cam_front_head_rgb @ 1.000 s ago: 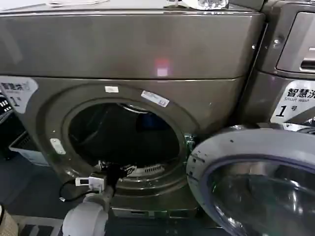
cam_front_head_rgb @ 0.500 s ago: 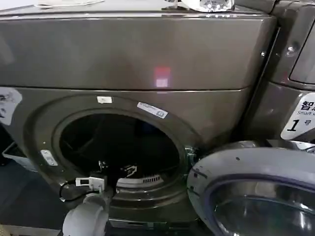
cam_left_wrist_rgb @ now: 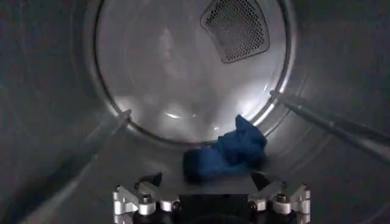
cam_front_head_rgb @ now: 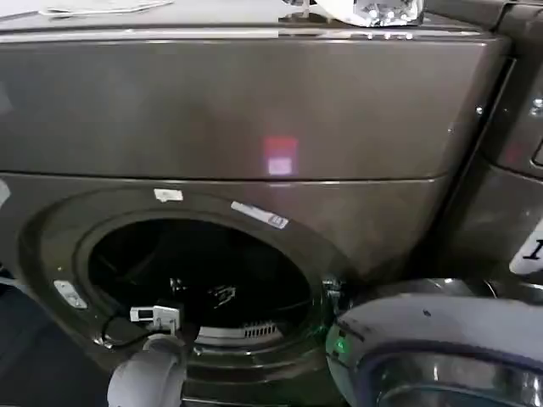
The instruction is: Grasp the clothes from the dryer.
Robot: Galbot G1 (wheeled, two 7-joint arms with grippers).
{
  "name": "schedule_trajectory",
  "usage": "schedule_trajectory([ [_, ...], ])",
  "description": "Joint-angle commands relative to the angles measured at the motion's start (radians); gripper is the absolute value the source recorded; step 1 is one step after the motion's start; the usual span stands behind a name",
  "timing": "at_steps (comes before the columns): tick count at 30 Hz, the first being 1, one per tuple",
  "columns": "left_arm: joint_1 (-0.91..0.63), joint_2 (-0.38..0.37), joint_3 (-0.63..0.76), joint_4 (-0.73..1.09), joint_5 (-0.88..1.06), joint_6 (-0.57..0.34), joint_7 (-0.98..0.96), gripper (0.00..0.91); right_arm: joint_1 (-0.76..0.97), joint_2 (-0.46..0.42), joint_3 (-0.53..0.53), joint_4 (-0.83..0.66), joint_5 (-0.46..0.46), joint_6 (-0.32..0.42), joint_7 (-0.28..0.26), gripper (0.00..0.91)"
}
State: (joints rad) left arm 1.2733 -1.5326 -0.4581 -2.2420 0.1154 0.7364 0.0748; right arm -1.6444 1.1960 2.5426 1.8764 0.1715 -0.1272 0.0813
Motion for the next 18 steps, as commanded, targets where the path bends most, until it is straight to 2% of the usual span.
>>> schedule_trajectory([
  [1,0.001,0.001,0.000,0.000,0.000,0.049,0.000,0.907,0.000,0.001,-0.002,0.003,-0.001,0.000,0.000,0.907],
  [18,-0.027,-0.003,0.006,0.017,0.003,0.049,-0.001,0.907,-0.003,0.009,0.004,-0.005,-0.007,0.023,-0.004,0.907],
])
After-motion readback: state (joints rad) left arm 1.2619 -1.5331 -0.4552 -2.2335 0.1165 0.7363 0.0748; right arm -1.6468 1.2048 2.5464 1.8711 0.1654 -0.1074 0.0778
